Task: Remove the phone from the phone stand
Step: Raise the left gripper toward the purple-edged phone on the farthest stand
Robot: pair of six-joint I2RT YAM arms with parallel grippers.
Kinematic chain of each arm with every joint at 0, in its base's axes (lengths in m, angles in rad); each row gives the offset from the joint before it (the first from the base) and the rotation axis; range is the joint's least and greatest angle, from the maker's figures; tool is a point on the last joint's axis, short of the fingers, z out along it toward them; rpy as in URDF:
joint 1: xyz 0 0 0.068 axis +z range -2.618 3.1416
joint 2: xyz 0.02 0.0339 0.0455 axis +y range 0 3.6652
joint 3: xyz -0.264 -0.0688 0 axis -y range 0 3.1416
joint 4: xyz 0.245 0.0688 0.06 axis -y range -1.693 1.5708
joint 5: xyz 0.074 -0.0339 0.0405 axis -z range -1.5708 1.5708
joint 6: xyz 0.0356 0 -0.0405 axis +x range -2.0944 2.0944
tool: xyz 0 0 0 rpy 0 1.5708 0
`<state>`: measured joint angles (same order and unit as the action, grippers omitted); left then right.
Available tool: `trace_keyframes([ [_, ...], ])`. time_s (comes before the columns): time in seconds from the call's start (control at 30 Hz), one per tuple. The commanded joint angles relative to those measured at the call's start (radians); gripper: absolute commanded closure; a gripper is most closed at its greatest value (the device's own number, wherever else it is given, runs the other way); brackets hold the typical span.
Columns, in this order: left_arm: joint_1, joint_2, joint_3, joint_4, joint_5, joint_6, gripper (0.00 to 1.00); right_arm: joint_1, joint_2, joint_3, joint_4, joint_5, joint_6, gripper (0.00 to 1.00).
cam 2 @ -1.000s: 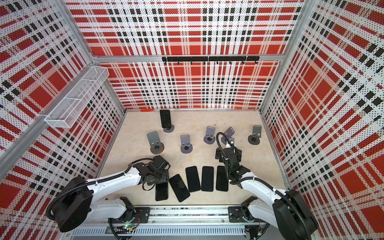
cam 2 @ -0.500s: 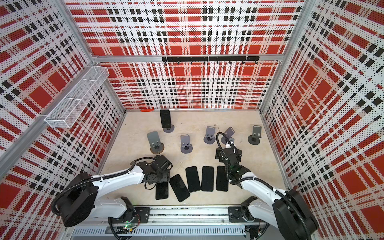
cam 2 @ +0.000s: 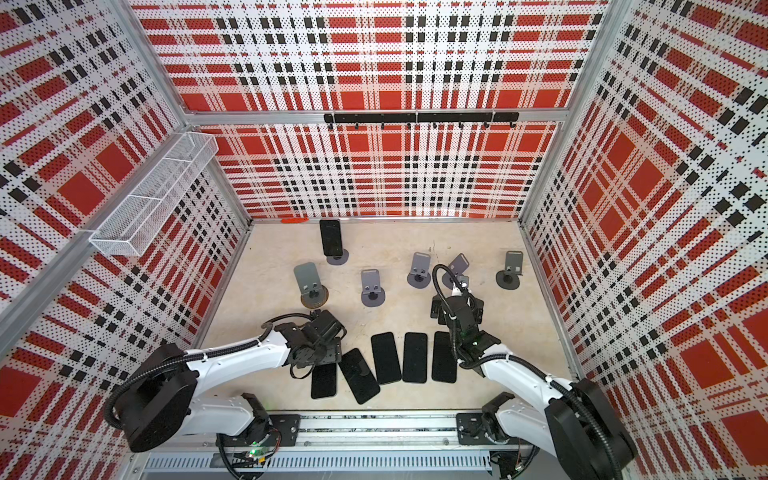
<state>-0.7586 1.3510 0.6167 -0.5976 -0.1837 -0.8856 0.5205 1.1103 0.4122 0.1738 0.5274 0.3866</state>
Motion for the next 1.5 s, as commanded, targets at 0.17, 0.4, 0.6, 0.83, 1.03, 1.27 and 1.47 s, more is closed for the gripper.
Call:
trace_keyframes([
  [0.17,0.041,-0.057,0.18,-0.166,0.009,0.066,0.16,-0.004,-0.001,0.017,0.009,0.013,0.001,0.0],
  [0.4,0.088,-0.057,0.584,-0.281,-0.144,0.233,0.11,-0.005,0.004,0.016,0.016,0.03,-0.006,0.0],
  [0.6,0.191,0.013,0.714,-0.186,-0.084,0.349,0.08,-0.008,0.019,0.01,0.029,0.045,-0.005,0.0],
  [0.83,0.335,0.112,0.857,-0.148,-0.061,0.446,0.02,-0.009,0.057,0.03,0.026,0.017,-0.019,0.0],
  [1.03,0.343,0.132,0.777,0.203,-0.027,0.413,0.02,-0.009,0.041,0.024,0.03,-0.001,-0.027,0.0],
  [1.27,0.459,0.294,0.926,0.233,0.008,0.57,0.02,-0.008,0.063,0.029,0.03,-0.017,-0.026,0.0],
  [1.47,0.503,0.364,0.928,0.337,0.012,0.617,0.02,-0.009,0.091,0.053,-0.001,-0.016,-0.019,0.0],
])
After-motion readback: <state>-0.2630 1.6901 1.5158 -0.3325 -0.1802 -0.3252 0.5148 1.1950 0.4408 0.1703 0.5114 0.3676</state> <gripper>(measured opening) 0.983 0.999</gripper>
